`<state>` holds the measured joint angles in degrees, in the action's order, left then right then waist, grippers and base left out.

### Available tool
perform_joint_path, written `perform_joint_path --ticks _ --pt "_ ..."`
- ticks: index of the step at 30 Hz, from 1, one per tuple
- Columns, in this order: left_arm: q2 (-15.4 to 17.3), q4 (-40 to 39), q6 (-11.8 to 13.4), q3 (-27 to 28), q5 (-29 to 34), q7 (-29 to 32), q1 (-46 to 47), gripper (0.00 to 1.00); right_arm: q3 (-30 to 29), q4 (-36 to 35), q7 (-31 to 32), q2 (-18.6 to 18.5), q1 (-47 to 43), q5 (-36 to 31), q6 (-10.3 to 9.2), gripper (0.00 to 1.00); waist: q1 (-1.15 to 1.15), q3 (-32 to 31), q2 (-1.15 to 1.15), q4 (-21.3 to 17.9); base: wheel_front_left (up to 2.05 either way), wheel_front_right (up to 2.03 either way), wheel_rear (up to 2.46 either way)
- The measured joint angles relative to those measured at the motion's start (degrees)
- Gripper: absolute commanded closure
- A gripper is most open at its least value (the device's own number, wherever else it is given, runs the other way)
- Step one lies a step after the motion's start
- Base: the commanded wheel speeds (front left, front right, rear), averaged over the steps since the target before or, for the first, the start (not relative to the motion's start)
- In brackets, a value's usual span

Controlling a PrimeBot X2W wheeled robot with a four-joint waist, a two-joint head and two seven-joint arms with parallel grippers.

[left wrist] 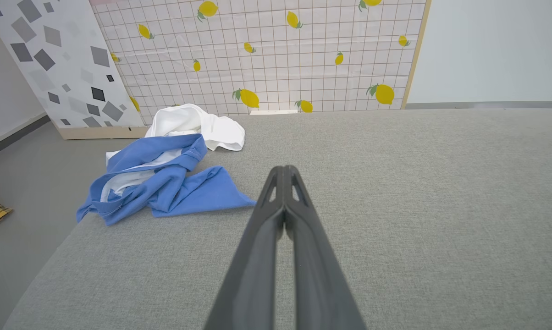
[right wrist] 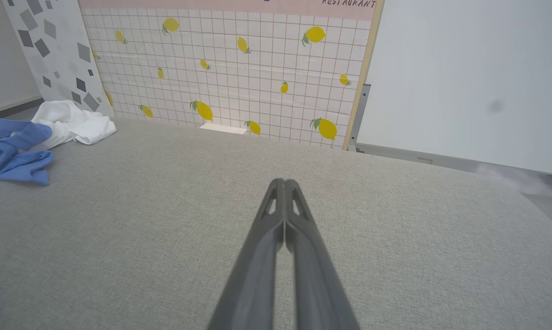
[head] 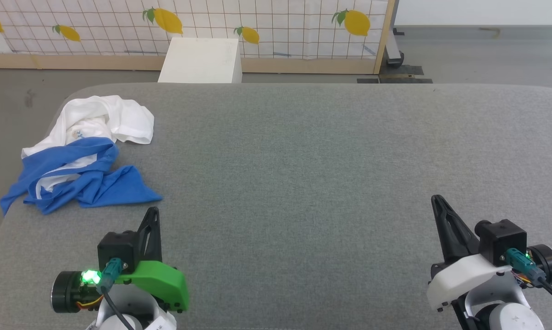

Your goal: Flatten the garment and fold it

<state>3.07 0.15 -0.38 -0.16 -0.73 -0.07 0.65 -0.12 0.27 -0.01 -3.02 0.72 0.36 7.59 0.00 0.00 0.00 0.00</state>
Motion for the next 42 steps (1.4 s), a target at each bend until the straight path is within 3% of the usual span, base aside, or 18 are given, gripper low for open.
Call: perform_joint_path --ticks 27,28,42 --pt "0.0 0.0 0.0 0.0 0.0 0.0 0.0 1.0 0.0 0.0 0.0 0.0 0.0 0.0 0.0 1.0 0.0 0.0 0.0 0.0 0.0 0.0 0.0" --pt "0.0 0.0 0.0 0.0 0.0 0.0 0.0 0.0 0.0 0.0 0.0 0.0 0.0 0.0 0.0 0.0 0.0 0.0 0.0 0.0 0.0 0.0 0.0" --pt "0.0 0.6 0.0 -0.9 -0.6 -0.6 0.0 0.0 0.1 0.3 -0.4 0.0 0.0 0.2 0.01 0.0 0.0 0.0 0.0 0.5 0.0 0.0 0.0"
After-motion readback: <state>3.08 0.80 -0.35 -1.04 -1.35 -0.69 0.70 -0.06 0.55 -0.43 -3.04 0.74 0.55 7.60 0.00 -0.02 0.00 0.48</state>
